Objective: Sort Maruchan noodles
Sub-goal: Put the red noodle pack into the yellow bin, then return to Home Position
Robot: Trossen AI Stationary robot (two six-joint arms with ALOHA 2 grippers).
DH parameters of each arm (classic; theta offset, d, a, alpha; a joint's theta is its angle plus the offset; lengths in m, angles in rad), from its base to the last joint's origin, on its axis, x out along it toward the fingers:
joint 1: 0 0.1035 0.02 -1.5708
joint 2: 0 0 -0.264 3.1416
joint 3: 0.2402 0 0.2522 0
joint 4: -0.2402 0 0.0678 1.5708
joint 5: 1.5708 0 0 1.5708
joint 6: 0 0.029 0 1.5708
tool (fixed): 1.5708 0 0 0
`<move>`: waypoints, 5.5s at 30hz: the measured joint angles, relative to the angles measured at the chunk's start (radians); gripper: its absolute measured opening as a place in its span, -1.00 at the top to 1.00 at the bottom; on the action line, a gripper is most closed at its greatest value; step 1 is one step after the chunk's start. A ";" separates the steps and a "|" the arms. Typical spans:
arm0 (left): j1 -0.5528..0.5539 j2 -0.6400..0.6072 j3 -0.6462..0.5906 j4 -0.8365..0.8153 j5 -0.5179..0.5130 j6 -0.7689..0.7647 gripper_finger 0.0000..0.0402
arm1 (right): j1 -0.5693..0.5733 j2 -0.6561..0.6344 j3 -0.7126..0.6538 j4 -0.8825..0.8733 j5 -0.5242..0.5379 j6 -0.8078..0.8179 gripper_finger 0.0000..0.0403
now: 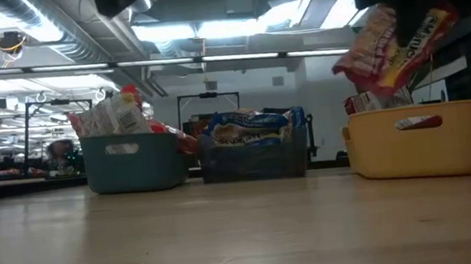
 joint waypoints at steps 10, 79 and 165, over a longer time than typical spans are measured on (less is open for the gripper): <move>-0.010 0.000 0.000 -0.035 0.000 -0.023 0.99 | -0.068 0.146 0.001 -0.132 -0.063 -0.359 0.58; -0.009 -0.473 0.003 0.114 -0.001 0.470 0.99 | -0.064 0.048 0.736 -0.148 0.121 -0.323 0.17; 0.060 -1.389 -1.001 0.313 0.208 0.341 0.96 | -0.065 -1.116 -1.064 1.189 0.117 0.197 0.18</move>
